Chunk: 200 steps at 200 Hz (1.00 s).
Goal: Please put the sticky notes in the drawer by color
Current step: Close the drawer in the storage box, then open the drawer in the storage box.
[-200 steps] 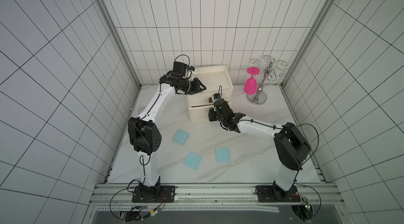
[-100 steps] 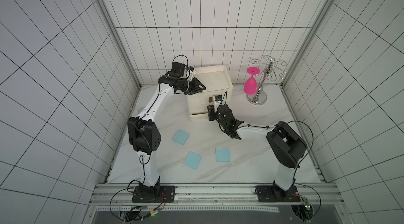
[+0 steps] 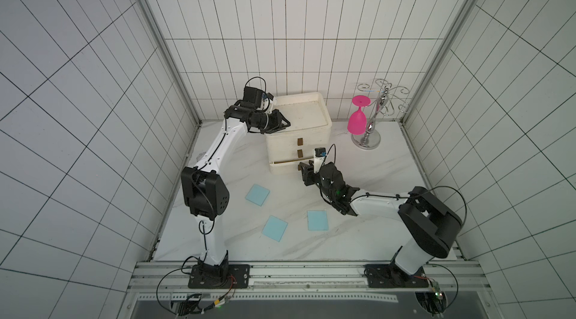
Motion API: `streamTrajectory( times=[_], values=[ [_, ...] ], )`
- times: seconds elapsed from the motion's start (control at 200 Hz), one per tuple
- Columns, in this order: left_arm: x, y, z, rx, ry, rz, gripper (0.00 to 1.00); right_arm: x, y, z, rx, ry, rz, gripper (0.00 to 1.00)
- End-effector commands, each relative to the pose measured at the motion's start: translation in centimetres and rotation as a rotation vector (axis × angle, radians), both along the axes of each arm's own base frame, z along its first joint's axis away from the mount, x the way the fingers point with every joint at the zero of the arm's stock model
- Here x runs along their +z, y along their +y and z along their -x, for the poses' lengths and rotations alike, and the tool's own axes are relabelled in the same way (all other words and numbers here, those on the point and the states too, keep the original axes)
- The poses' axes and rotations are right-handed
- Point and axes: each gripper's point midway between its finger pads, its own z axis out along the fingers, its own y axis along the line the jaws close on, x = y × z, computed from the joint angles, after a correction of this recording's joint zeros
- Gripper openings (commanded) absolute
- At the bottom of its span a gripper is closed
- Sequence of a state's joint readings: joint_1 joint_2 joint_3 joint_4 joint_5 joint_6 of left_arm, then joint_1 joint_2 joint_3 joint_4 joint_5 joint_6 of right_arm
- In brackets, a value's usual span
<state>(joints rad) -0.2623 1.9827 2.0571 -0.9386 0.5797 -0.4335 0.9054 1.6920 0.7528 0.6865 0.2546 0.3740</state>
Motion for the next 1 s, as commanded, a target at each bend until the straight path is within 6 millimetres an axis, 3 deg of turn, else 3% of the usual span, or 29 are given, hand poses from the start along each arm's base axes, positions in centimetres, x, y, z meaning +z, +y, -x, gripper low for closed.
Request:
streamTrajectory(
  times=[0.0, 0.085, 0.235, 0.495, 0.82, 0.994],
  values=[
    [-1.9, 1.8, -1.3, 0.075, 0.042, -0.118, 0.30, -2.8, -0.3, -0.2, -0.048, 0.046, -0.031, 0.47],
    [-0.6, 1.9, -2.7, 0.103, -0.011, -0.138, 0.31, -3.9, 0.2, -0.7, -0.058, 0.063, -0.045, 0.48],
    [-1.4, 1.8, -3.8, 0.104, 0.000, -0.178, 0.31, -4.7, 0.8, -1.5, -0.078, 0.049, -0.064, 0.50],
    [-5.1, 1.7, -3.3, 0.081, 0.061, -0.240, 0.31, -5.7, 1.9, -2.6, -0.089, 0.033, -0.076, 0.50],
    [-6.3, 1.6, -2.2, 0.059, 0.102, -0.231, 0.31, -6.4, 2.6, -4.2, -0.128, 0.016, -0.050, 0.50],
    [-6.2, 1.3, -1.9, 0.043, 0.110, -0.209, 0.31, -6.8, 2.4, -4.9, -0.148, 0.022, -0.049, 0.43]
  ],
)
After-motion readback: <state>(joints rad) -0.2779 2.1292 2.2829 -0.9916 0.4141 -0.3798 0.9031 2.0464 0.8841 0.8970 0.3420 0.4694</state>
